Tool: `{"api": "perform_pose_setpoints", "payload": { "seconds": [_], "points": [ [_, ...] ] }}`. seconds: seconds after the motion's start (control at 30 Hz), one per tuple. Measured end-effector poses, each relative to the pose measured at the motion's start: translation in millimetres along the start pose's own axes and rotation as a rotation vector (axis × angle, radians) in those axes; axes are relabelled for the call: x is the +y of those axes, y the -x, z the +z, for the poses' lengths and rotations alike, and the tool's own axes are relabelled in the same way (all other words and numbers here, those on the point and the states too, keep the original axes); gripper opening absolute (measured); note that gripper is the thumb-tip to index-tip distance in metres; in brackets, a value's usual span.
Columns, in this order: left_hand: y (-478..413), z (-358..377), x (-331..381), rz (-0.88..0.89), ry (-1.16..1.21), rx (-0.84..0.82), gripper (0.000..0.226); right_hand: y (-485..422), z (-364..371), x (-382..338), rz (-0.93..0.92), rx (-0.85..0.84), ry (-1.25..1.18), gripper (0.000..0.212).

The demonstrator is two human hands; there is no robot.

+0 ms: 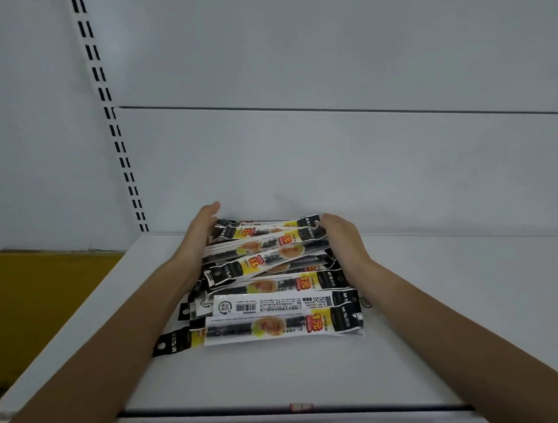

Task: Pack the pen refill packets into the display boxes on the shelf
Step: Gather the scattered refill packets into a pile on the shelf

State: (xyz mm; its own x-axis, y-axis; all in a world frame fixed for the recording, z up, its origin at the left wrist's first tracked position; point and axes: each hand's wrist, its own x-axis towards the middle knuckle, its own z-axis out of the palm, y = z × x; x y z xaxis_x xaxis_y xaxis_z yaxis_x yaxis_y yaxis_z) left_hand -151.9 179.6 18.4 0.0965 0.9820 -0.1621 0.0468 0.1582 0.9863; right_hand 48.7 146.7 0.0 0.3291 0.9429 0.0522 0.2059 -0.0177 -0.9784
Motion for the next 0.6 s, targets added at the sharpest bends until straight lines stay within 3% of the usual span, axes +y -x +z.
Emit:
{"api": "perform_pose_setpoints", "payload": {
  "seconds": [0.13,0.3,0.37,0.47,0.6],
  "points": [
    [5,-9,5,-0.048,0.076,-0.012,0.055,4,6,-4,-0.025,-0.028,0.006,0.024],
    [7,-35,-11,0.116,-0.017,0.15,0.055,11,-19,-7,0.005,-0.047,-0.057,0.023],
    [1,-49,-20,0.078,-0.026,0.245,0.05,22,-37,0,0.035,-0.023,-0.147,0.025],
    [-2,-76,-41,0.0,-0.108,0.211,0.041,42,-49,17,0.103,0.013,-0.244,0.026],
    [15,-64,-50,-0.051,-0.002,0.338,0.042,59,-33,27,0.08,-0.008,-0.203,0.048]
  ]
}}
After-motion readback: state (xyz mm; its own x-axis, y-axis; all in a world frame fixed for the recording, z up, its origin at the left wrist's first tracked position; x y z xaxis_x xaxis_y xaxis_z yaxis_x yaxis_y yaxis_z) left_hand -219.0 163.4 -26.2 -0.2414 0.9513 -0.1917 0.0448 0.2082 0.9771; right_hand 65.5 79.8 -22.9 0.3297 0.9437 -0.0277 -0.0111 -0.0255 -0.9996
